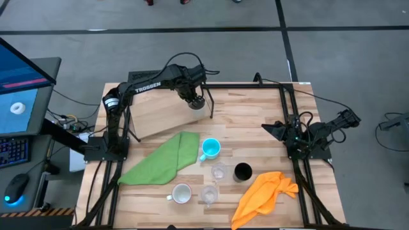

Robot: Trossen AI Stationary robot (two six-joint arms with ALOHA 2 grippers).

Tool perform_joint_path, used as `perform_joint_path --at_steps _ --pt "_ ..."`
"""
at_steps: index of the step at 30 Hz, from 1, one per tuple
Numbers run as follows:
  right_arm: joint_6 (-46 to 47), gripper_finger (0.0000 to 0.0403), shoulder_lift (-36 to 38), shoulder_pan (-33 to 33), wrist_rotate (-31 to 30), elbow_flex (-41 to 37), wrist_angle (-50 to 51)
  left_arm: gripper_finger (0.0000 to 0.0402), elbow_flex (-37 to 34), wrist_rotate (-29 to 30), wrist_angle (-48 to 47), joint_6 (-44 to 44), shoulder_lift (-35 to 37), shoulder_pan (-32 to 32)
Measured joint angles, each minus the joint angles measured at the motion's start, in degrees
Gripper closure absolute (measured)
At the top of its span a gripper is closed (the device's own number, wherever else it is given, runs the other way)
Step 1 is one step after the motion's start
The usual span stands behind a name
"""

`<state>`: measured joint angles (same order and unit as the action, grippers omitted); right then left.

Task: Stack small to large cups/mugs on shelf
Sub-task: Put the gray cup on the shelf, then put the black cup on the shelf

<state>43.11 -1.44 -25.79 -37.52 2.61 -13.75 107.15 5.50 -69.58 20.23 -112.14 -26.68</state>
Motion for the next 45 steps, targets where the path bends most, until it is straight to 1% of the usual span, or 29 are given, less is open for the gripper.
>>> perform_joint_path --at_steps 4,13,18,22,26,31,33,39,45 --pt "0.0 0.0209 0.0 0.0 0.0 0.0 0.0 0.0349 0.0 0.7 0.0 0.2 0.0 0.0" --pt "0.0 0.0209 0.0 0.0 0.0 0.0 0.0 0.025 0.0 1.0 0.1 0.5 0.0 0.1" --pt "0.0 0.0209 0.0 0.0 0.0 0.0 0.0 0.0218 1.3 1.0 -1.2 1.0 0.0 0.1" --pt "0.0 0.0209 0.0 0.0 0.0 0.0 0.0 0.0209 4.3 1.0 -2.4 1.3 0.0 0.1" --pt "0.0 0.0209 0.0 0.0 0.0 0.0 0.0 0.0209 9.2 0.7 -5.3 1.5 0.0 0.1" --pt "0.0 0.0209 0.0 0.0 0.0 0.0 0.0 0.0209 16.8 -4.9 -10.5 0.8 0.0 1.7" --pt "0.0 0.0209 0.0 0.0 0.0 0.0 0.0 0.0209 20.1 -6.8 -12.0 0.1 0.0 3.1" --pt "0.0 0.0209 0.0 0.0 0.0 0.0 0.0 0.0209 27.6 -11.0 -11.3 -0.7 0.0 9.4" --pt "0.0 0.0209 0.0 0.0 0.0 0.0 0.0 0.0209 27.7 -11.2 -7.0 1.1 0.4 17.4"
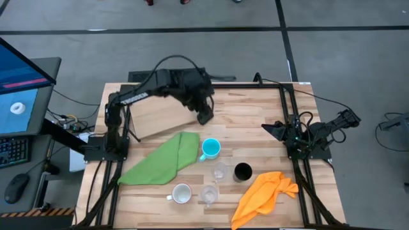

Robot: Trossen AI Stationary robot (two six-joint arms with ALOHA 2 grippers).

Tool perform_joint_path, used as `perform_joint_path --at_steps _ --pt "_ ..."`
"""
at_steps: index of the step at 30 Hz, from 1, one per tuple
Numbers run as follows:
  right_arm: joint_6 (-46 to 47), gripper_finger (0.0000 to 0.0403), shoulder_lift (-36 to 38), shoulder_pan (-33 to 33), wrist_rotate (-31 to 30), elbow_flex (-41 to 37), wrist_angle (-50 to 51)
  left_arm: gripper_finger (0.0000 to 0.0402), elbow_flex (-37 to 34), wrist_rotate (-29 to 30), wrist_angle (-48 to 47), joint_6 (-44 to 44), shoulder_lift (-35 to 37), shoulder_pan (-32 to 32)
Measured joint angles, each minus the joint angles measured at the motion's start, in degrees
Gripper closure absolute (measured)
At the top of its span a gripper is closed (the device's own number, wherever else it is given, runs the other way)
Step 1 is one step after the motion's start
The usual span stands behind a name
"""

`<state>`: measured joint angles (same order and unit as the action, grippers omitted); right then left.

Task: Stack small to large cups/mugs on shelf
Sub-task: Put the black cup on the shelf

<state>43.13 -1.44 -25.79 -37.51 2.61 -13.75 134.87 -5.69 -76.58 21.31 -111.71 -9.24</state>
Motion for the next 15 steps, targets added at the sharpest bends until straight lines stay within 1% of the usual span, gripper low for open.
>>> perform_joint_path --at_steps 2,6,8,10,12,15 --pt "0.0 0.0209 0.0 0.0 0.0 0.0 0.0 0.0209 0.1 0.9 1.6 0.0 0.0 2.7" --pt "0.0 0.0209 0.0 0.0 0.3 0.0 0.0 0.0209 0.0 6.6 3.4 0.9 0.0 7.8" --pt "0.0 0.021 -0.2 -0.1 1.9 0.0 0.2 0.0209 0.0 8.6 3.7 2.4 0.0 9.8" --pt "-0.1 0.0215 -1.1 -0.1 3.9 1.0 1.4 0.0209 0.0 9.4 4.2 3.9 0.1 11.6" --pt "-0.4 0.0224 -3.7 -0.1 4.9 4.5 3.4 0.0209 0.1 9.4 4.3 5.3 0.7 13.1" --pt "-5.1 0.0243 -10.7 -0.1 5.2 12.8 8.0 0.021 0.1 9.1 4.1 6.4 2.3 14.6"
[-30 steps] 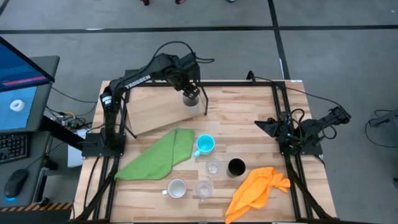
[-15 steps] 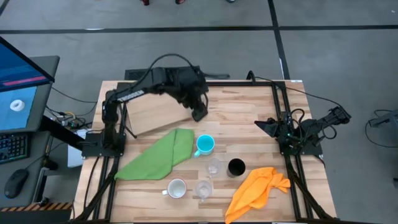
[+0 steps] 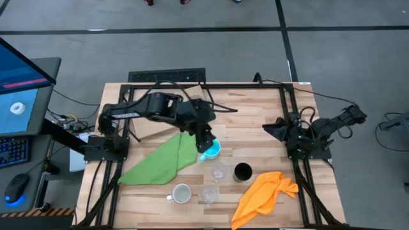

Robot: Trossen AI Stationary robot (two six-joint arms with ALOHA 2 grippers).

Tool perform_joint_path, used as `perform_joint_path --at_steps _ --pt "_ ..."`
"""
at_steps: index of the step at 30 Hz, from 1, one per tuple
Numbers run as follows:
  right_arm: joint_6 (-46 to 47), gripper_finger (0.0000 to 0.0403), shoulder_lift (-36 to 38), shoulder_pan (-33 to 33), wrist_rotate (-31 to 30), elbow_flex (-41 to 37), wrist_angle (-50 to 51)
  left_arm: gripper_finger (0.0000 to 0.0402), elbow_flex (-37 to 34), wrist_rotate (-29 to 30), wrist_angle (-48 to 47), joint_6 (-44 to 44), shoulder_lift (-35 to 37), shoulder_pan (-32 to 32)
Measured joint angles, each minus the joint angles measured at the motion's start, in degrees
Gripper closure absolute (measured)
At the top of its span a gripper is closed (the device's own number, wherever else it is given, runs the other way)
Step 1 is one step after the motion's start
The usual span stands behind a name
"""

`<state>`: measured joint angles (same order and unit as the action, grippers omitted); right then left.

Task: Stack small to large cups/mugs on shelf
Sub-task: Put the black cup on the shelf

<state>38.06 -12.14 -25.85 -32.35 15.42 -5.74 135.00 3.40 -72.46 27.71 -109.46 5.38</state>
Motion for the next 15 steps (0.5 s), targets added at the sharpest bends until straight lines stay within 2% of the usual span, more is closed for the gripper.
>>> perform_joint_path --at_steps 3,8,12,15 --pt "-4.7 0.0265 -9.1 0.0 1.5 11.6 7.1 0.021 0.0 0.1 0.0 1.2 1.4 0.8" --pt "0.0 0.0285 -27.4 0.0 3.1 31.9 34.5 0.021 0.0 0.7 -0.1 3.4 3.9 1.6" --pt "8.5 0.0275 -41.4 0.1 7.0 42.8 54.8 0.021 0.0 1.6 -0.5 3.8 5.1 2.2" --pt "9.8 0.0251 -50.0 0.4 11.9 46.9 60.5 0.021 0.0 2.0 -1.5 4.6 5.8 2.5"
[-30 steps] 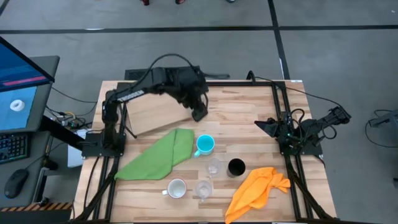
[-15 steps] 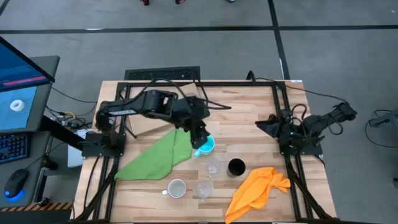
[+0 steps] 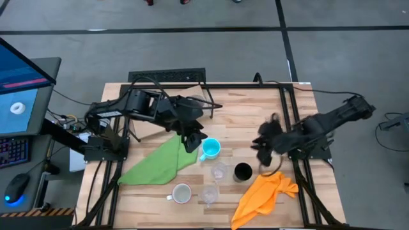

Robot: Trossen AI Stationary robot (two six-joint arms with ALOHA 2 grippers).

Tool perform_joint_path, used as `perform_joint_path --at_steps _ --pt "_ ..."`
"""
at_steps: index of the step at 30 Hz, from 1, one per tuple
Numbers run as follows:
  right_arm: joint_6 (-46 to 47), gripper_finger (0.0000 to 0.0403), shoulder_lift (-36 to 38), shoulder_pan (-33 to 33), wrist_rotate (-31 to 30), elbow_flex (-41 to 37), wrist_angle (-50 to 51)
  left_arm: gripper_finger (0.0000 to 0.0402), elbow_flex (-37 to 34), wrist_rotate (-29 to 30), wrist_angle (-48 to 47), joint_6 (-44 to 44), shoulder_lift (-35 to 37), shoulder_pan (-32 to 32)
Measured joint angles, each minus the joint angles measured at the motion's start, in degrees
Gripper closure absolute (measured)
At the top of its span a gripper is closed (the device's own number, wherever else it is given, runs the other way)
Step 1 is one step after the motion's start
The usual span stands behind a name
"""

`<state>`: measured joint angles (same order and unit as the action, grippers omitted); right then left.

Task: Stack small to large cups/mugs on shelf
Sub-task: Put the black cup on the shelf

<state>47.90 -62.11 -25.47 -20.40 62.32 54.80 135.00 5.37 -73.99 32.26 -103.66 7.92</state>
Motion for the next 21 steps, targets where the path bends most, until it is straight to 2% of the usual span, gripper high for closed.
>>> perform_joint_path --at_steps 4,9,15,21 --pt "-1.2 0.0201 -7.3 0.6 7.6 1.2 -0.4 0.021 0.0 0.2 -1.8 0.7 0.5 0.5" --pt "-1.0 0.0154 -13.4 2.2 12.6 1.2 -1.0 0.021 0.0 1.6 -2.6 1.4 1.2 1.5" --pt "-3.6 0.0148 -17.7 3.4 15.9 1.2 -1.1 0.021 0.0 1.9 -3.7 2.9 2.4 3.1" --pt "-6.2 0.0151 -20.1 3.9 16.3 0.9 -1.1 0.021 0.0 5.9 -5.2 4.5 3.1 5.3"
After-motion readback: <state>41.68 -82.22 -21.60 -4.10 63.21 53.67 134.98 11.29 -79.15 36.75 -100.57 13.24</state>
